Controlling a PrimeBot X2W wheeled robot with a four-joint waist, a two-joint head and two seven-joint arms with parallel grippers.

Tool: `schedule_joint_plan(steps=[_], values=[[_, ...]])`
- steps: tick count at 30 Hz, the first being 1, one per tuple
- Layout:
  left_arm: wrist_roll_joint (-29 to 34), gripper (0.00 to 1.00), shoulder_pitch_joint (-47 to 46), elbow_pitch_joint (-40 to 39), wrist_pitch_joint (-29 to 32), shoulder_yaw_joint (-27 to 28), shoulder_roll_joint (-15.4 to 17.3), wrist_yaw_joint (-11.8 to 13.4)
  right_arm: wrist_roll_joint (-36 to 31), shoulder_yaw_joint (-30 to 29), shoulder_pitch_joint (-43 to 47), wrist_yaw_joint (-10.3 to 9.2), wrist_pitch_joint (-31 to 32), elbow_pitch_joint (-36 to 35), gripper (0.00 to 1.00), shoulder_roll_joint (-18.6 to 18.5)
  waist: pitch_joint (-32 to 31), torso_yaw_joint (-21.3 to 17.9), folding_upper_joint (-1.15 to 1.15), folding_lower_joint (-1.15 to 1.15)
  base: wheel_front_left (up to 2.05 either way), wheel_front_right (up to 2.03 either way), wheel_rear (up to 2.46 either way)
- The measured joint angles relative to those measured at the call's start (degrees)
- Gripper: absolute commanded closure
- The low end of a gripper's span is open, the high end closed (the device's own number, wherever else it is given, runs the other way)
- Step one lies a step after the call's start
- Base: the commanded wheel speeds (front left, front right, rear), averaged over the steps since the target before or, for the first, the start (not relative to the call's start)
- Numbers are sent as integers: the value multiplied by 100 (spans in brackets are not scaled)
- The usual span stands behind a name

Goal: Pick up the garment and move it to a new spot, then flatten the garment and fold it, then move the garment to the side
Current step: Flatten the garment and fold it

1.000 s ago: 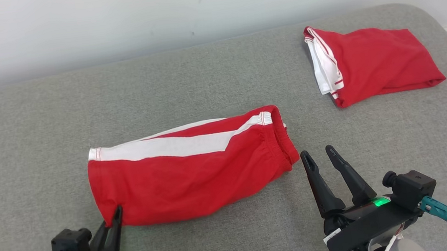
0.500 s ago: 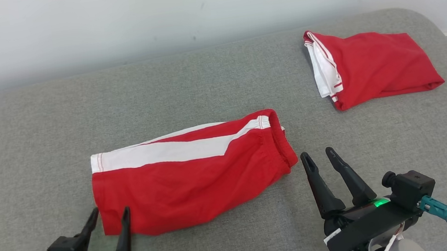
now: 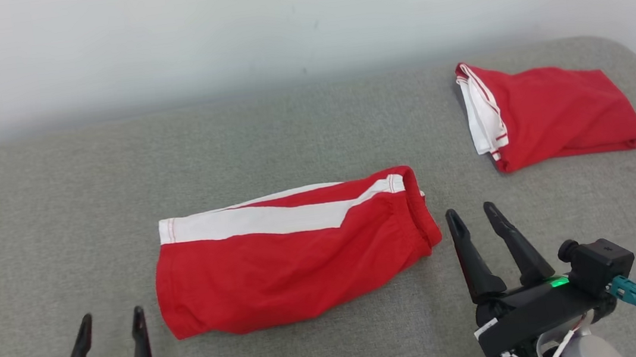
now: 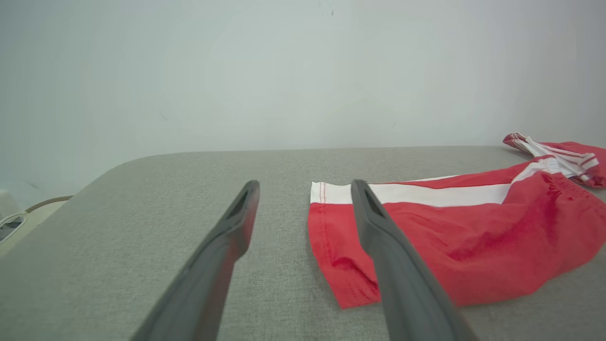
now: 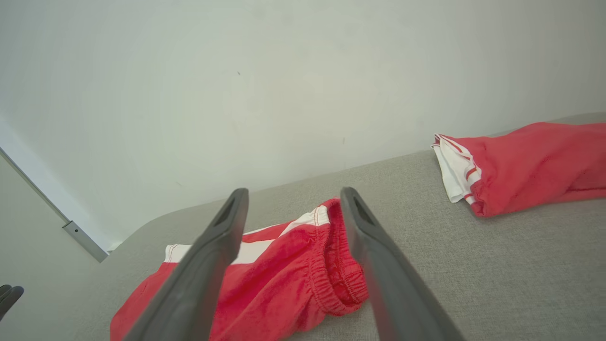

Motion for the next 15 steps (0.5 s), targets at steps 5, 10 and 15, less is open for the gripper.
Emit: schedule_joint_plan(steps=[5, 10, 15], values=[[230, 0, 420, -258, -1, 369, -30, 31, -180, -238, 120, 1, -8, 49, 0, 15, -173, 94, 0, 0, 0, 0, 0], [268, 0, 810, -369, 0, 795, -102, 99, -256, -542, 316, 1, 2, 35, 0, 104, -341, 172, 0, 0, 0, 0, 0], [338, 0, 1095, -442, -1, 1026, -147, 69, -491, -818, 549, 1, 27, 10, 0, 166, -462, 242, 0, 0, 0, 0, 0]])
